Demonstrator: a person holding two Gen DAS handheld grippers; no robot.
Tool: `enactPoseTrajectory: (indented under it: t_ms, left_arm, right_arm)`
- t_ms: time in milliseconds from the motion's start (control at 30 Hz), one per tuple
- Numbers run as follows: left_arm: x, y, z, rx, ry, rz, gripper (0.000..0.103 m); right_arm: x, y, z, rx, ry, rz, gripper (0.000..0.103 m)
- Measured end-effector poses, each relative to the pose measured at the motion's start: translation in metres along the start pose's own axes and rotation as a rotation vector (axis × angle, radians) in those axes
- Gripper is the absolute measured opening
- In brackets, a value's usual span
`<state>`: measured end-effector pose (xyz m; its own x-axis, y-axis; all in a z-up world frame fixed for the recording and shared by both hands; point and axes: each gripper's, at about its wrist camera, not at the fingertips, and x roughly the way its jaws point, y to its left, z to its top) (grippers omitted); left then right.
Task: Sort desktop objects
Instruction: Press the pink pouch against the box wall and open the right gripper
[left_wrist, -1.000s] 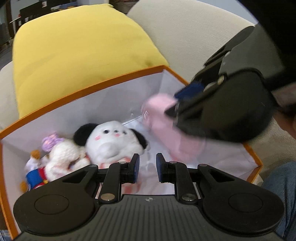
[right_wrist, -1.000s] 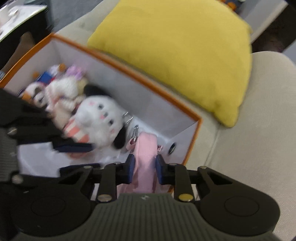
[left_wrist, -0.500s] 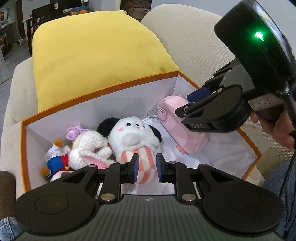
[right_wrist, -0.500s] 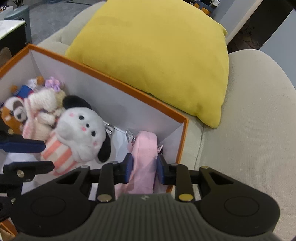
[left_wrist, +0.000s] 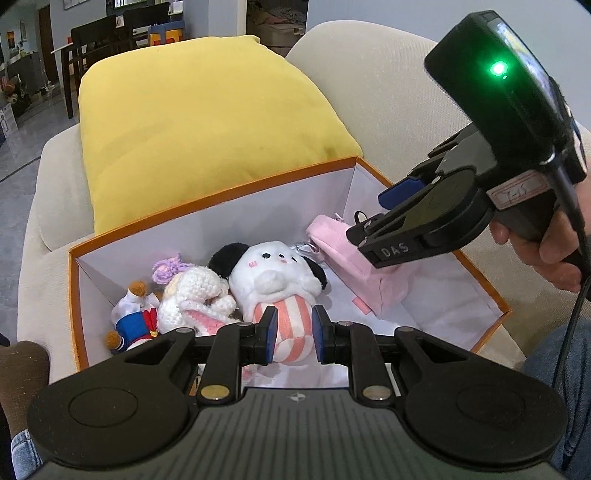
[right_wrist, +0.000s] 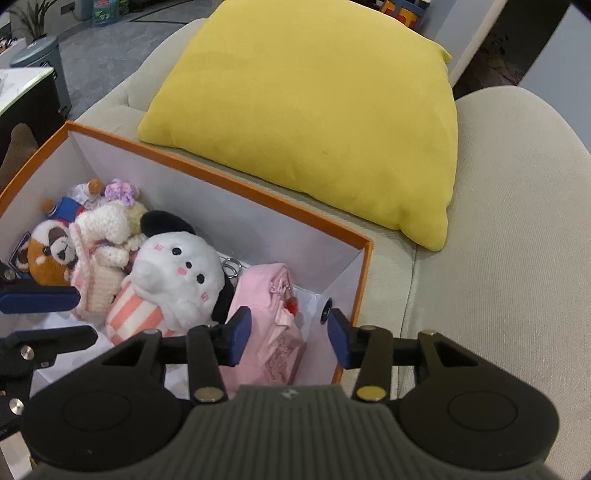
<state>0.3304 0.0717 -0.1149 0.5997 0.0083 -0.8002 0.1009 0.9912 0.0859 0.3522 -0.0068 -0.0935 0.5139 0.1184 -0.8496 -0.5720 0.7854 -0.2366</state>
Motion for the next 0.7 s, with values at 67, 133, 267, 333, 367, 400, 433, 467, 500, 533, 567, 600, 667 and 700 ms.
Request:
enactPoseTrajectory:
  t_ms: [67,133,267,333,367,400,433,467,500,533,567,600,667,700]
  left_arm:
    - [0.001,0.001,0.000,-0.002,0.001,-0.002,0.022]
    - [0.003,0.001,0.001,-0.009,0.004,-0.009,0.022]
    - [0.011,-0.004,0.005,-0.004,0.010,-0.026,0.022]
    - [0.018,-0.008,0.009,-0.003,0.011,-0.036,0.022]
    - [0.021,-0.009,0.011,-0.004,0.012,-0.038,0.022]
    - [0.027,-0.010,0.014,-0.010,0.018,-0.037,0.022]
    - [0.031,-0.011,0.016,-0.019,0.024,-0.040,0.022]
    - [0.035,-0.010,0.018,-0.023,0.029,-0.045,0.022]
    - [0.038,-0.010,0.019,-0.023,0.033,-0.049,0.022]
    - [0.039,-0.011,0.019,-0.019,0.035,-0.048,0.022]
    - [0.040,-0.011,0.019,-0.012,0.038,-0.044,0.022]
    - [0.041,-0.012,0.018,-0.004,0.041,-0.039,0.022]
    - [0.042,-0.012,0.017,0.008,0.050,-0.032,0.022]
    - [0.042,-0.011,0.016,0.008,0.054,-0.028,0.022]
  right_arm:
    - [0.001,-0.002,0.001,0.001,0.005,0.005,0.046]
    - [0.002,-0.003,0.002,0.000,0.007,0.004,0.043]
    - [0.001,-0.011,0.005,0.013,0.016,0.019,0.038]
    - [0.001,-0.013,0.005,0.008,0.020,0.022,0.038]
    - [0.000,-0.013,0.005,0.000,0.019,0.018,0.037]
    - [0.001,-0.013,0.004,-0.009,0.020,0.016,0.037]
    - [0.001,-0.014,0.005,-0.011,0.019,0.019,0.035]
    - [0.001,-0.016,0.005,-0.003,0.020,0.028,0.034]
    - [0.001,-0.018,0.005,0.009,0.022,0.044,0.034]
    - [0.001,-0.020,0.006,0.024,0.027,0.066,0.034]
    - [0.002,-0.021,0.006,0.034,0.032,0.083,0.034]
    - [0.003,-0.022,0.007,0.043,0.036,0.097,0.034]
    - [0.004,-0.022,0.008,0.045,0.038,0.110,0.034]
    - [0.004,-0.022,0.009,0.043,0.036,0.112,0.034]
